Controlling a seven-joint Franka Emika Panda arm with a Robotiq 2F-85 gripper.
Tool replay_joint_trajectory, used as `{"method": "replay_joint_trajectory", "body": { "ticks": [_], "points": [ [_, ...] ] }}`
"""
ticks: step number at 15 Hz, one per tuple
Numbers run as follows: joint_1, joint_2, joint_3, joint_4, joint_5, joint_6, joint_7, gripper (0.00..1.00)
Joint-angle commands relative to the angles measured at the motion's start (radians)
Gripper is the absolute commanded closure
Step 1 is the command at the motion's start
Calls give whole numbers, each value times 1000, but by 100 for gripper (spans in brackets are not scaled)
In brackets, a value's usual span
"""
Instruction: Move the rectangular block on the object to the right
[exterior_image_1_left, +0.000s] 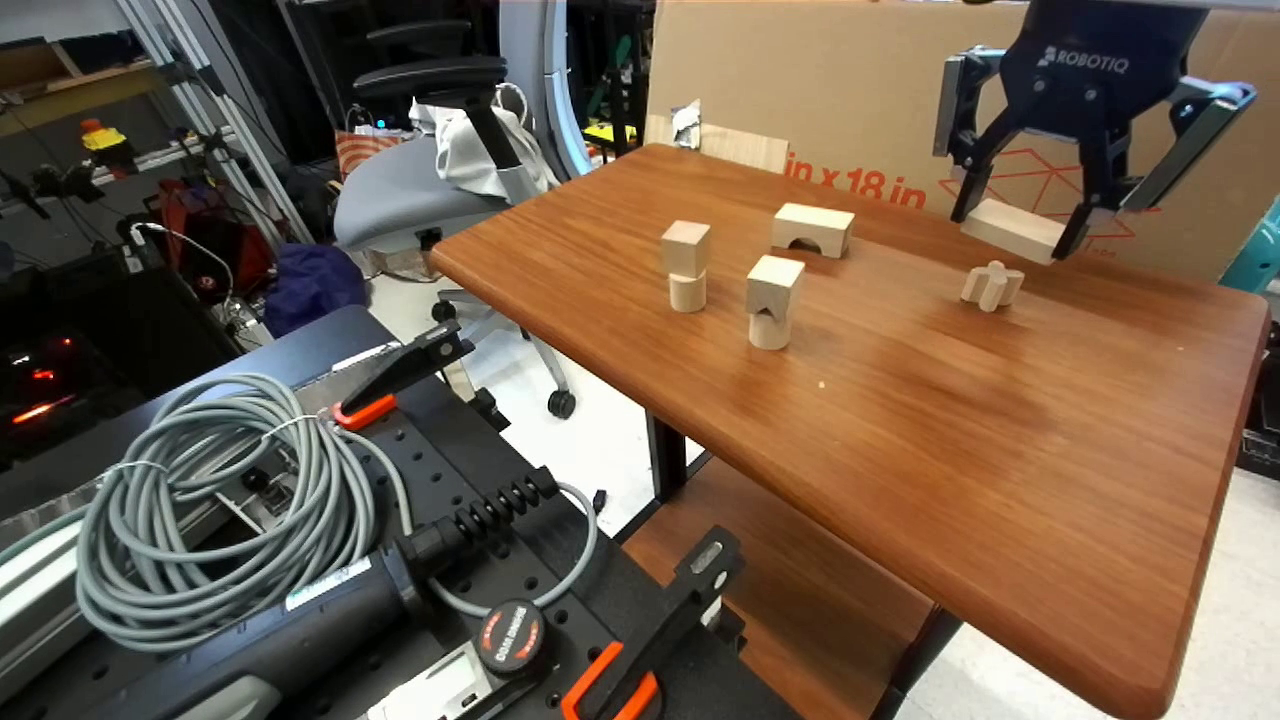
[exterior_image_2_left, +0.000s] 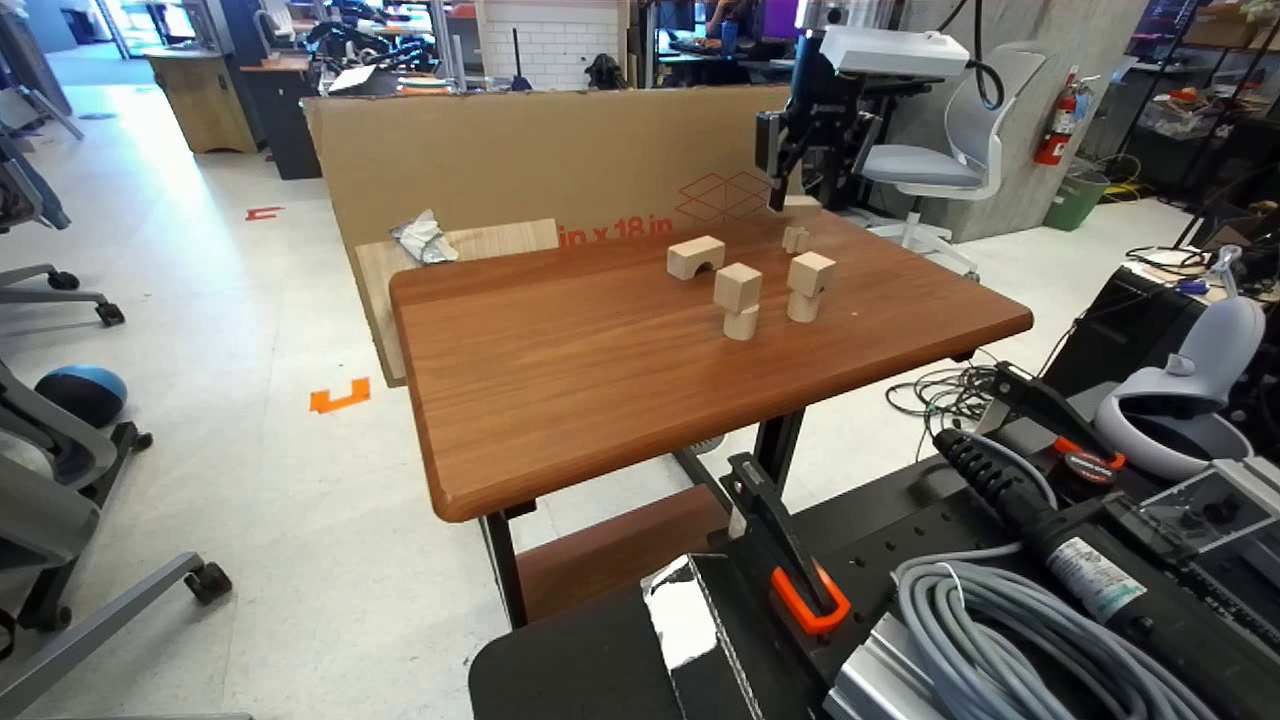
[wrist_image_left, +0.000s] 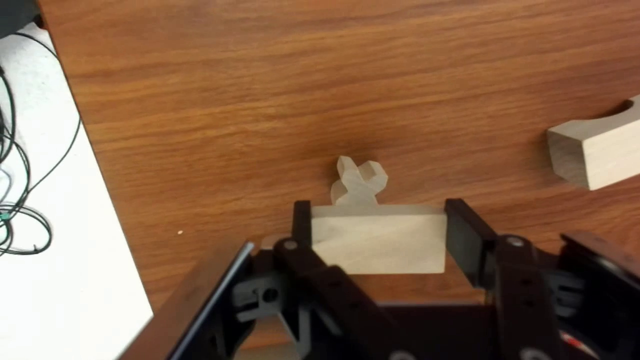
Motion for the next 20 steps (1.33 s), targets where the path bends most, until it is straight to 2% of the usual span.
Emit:
{"method": "replay_joint_trajectory", "body": {
  "ticks": [1,8,9,10,11,16,20],
  "points": [
    [23,38,-26,47,-22,-43,46,58],
    [27,61,-37,72,-24,-82,90,58],
    [27,61,-37,74,-23,-88,93,22],
    [26,61,-35,77,-20,-94,96,7],
    [26,60,-34,76,-20,-95,97,2],
    [27,-8,-18,21,-10,-63,83,0],
    [44,-145,10,-86,-15,-58,34,0]
  ]
}}
